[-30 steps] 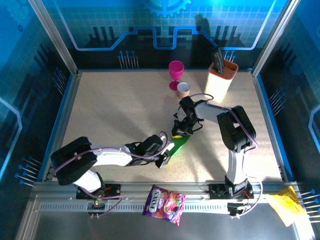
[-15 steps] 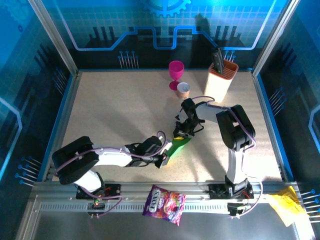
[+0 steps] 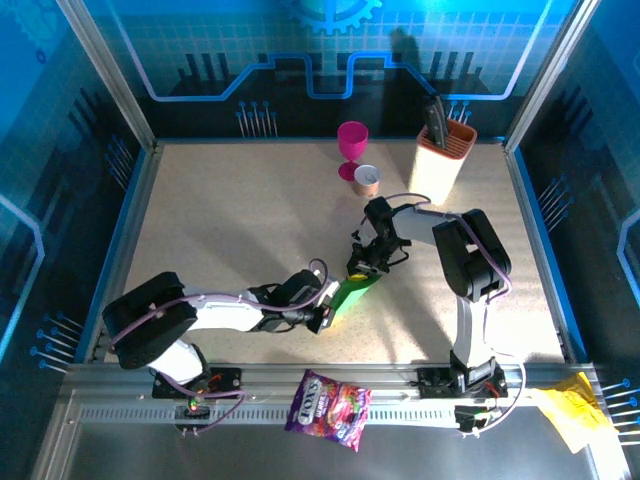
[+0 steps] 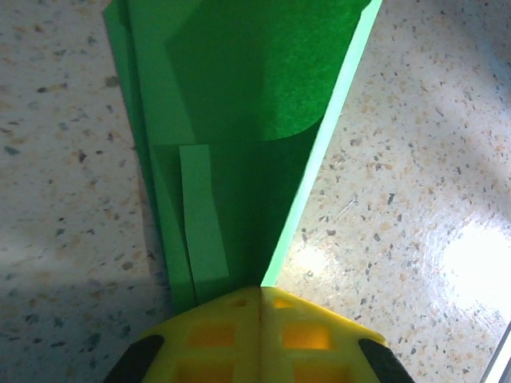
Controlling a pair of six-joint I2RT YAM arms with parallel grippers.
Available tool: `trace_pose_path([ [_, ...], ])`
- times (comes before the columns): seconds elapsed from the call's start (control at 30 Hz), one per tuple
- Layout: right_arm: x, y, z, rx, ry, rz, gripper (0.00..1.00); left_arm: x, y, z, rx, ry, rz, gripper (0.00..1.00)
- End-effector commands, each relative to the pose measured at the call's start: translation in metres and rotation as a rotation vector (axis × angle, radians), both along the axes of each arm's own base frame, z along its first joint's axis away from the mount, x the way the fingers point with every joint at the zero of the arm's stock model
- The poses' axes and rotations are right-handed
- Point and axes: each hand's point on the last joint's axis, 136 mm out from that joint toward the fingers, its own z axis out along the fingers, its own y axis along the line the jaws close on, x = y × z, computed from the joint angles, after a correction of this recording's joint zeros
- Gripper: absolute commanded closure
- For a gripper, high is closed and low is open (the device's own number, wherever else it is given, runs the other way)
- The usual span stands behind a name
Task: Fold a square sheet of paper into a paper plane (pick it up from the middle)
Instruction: Fold the wing for the fifth time at the center of the table.
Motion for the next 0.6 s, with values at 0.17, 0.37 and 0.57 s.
trace_pose_path([
  [0.17, -0.031, -0.036, -0.056, -0.217, 0.114, 0.012, 1.00, 0.012, 0.001, 0.014, 0.018, -0.020, 0.006, 1.00],
  [0.37, -0.035, -0.037, -0.061, -0.231, 0.123, 0.021, 1.00, 0.014, -0.008, 0.027, -0.007, -0.025, -0.019, 1.00],
  [0.57, -0.027, -0.028, -0.040, -0.174, 0.093, 0.027, 1.00, 0.011, -0.010, 0.023, -0.009, -0.005, -0.027, 1.00],
])
